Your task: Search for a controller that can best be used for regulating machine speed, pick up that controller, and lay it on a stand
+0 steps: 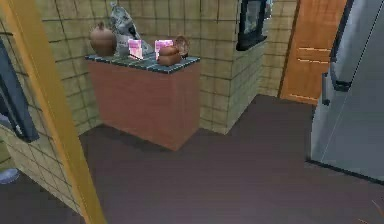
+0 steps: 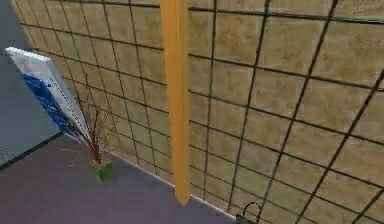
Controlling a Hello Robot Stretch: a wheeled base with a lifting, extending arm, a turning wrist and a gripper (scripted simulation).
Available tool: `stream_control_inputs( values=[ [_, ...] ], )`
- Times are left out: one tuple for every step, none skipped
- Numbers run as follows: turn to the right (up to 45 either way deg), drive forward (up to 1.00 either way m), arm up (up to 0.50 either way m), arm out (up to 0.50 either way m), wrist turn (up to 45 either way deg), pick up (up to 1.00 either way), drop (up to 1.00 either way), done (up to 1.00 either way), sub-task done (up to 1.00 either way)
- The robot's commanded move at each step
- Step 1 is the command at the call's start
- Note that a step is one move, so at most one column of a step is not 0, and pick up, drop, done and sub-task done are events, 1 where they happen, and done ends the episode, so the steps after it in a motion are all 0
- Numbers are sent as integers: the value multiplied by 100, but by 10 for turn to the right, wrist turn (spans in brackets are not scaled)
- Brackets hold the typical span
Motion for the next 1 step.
stream_control_inputs(
  values=[
    [-450,0,0,0,0,0,0,0,0]
  ],
)
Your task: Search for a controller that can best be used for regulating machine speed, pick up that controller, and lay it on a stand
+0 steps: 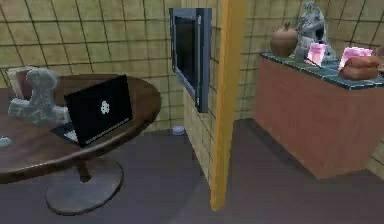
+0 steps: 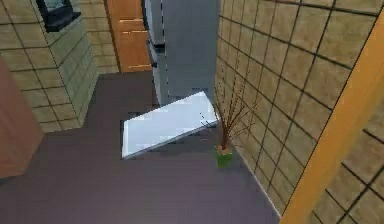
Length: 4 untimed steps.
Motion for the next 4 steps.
stream_control_inputs(
  values=[
    [-180,0,0,0,0,0,0,0,0],
    [0,60,0,0,0,0,0,0,0],
    [-450,0,0,0,0,0,0,0,0],
    [-450,0,0,0,0,0,0,0,0]
  ],
)
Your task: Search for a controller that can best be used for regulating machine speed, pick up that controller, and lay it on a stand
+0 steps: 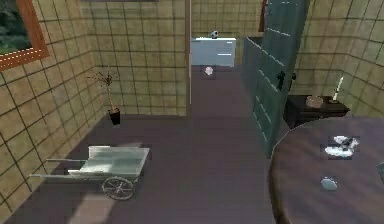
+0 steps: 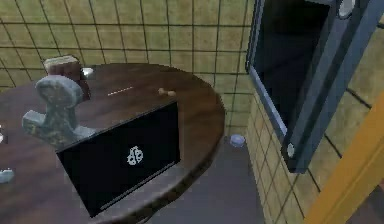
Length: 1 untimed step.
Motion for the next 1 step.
stream_control_inputs(
  values=[
    [-450,0,0,0,0,0,0,0,0]
  ],
)
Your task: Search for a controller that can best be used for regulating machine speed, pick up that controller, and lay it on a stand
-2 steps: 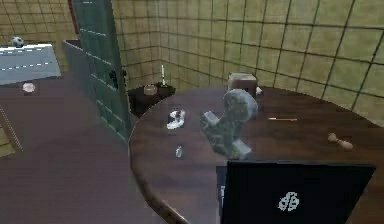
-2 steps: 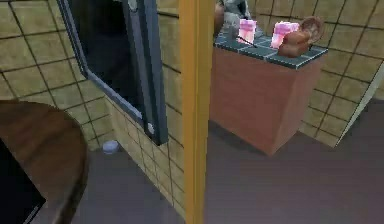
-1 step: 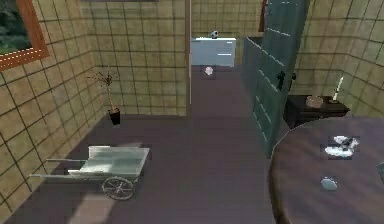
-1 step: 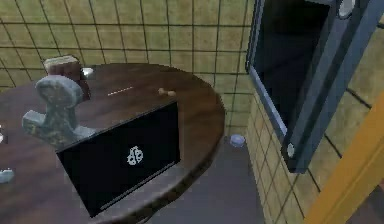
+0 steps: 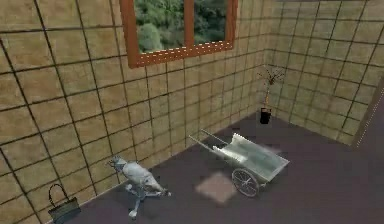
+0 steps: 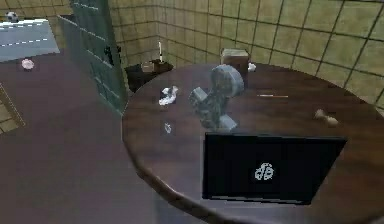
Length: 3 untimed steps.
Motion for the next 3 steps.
stream_control_inputs(
  values=[
    [360,0,0,0,0,0,0,0,0],
    [0,45,0,0,0,0,0,0,0],
    [-180,0,0,0,0,0,0,0,0]
  ],
)
